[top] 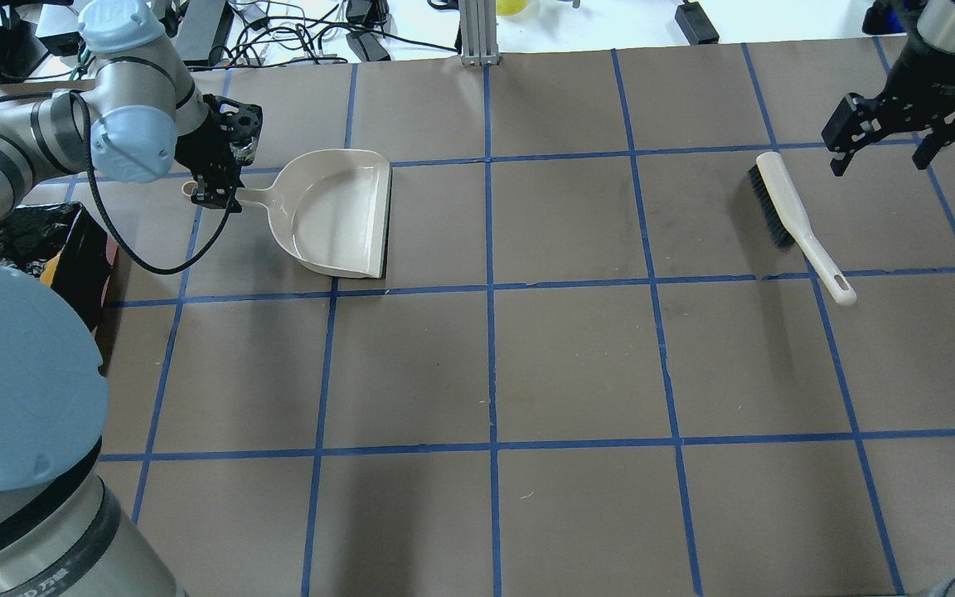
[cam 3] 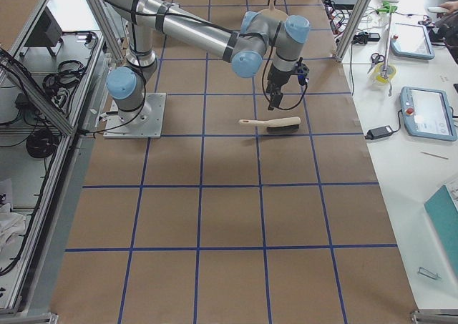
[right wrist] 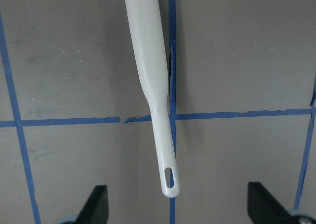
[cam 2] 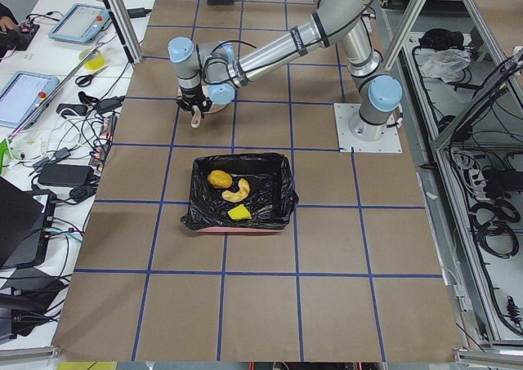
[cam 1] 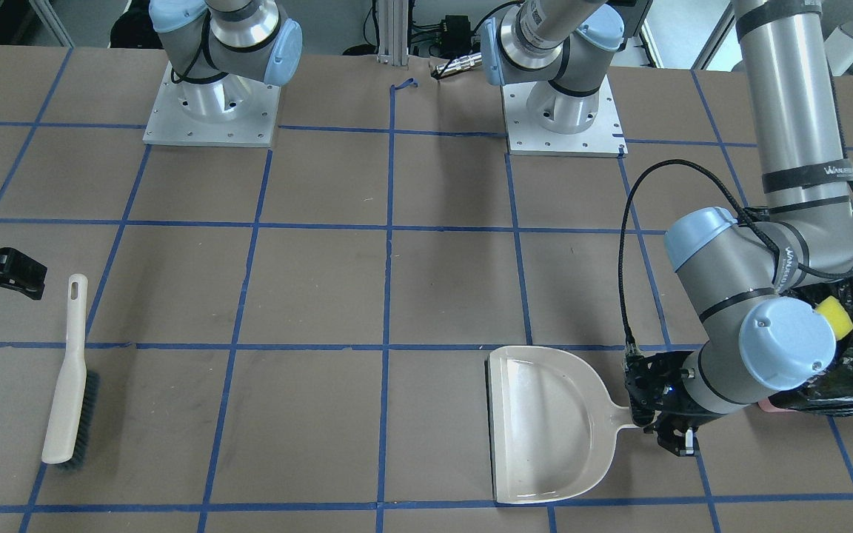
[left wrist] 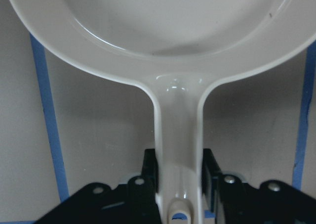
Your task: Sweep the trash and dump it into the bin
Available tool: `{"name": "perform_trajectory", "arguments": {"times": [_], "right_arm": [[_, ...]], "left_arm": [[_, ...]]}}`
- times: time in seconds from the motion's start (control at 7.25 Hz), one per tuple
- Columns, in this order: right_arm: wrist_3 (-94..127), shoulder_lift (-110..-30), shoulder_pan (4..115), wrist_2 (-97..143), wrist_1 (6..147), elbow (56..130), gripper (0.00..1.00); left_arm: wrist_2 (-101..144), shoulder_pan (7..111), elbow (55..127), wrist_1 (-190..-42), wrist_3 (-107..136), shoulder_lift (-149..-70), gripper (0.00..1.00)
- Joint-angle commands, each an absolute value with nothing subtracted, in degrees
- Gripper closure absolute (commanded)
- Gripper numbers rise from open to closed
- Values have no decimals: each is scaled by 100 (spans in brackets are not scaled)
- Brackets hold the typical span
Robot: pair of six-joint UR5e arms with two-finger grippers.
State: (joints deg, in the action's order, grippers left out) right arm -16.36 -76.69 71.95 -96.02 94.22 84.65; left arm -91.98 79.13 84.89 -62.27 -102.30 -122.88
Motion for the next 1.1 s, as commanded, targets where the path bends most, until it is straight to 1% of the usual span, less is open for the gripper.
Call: {"name": "perform_trajectory", "arguments": {"times": [0.0, 0.28, 0.41, 0.55, 0.69, 0.83, 0.97], "right_arm": [[-936, -8329, 7687, -9589, 8889, 8254, 0], [-397, -8367, 8530, -9598, 8833, 8235, 0], [-465, -8437, 8543, -9580, 8833, 8244, 0], [-379, -8577, 8595, -9606, 8798, 8305, 0], [-465, -8587, 8596, -9598, 8789, 8332, 0], [-466, -8604, 8665, -9545, 8789, 8358, 0], [-466, -8657, 8779, -9301, 8789, 8367, 0]], "left_arm": [[-9193, 7928, 8499, -6187, -10178, -12296, 100], [-9202, 7937, 8499, -6187, -9907, -12305, 100], [-9202, 7945, 8508, -6187, -9870, -12305, 100], [-9211, 7998, 8508, -6187, -9870, -12305, 97], [-9194, 8059, 8508, -6196, -9879, -12305, 23], [-9193, 8077, 8508, -6205, -9862, -12296, 13], [-9193, 8077, 8508, -6205, -9870, -12287, 11]]}}
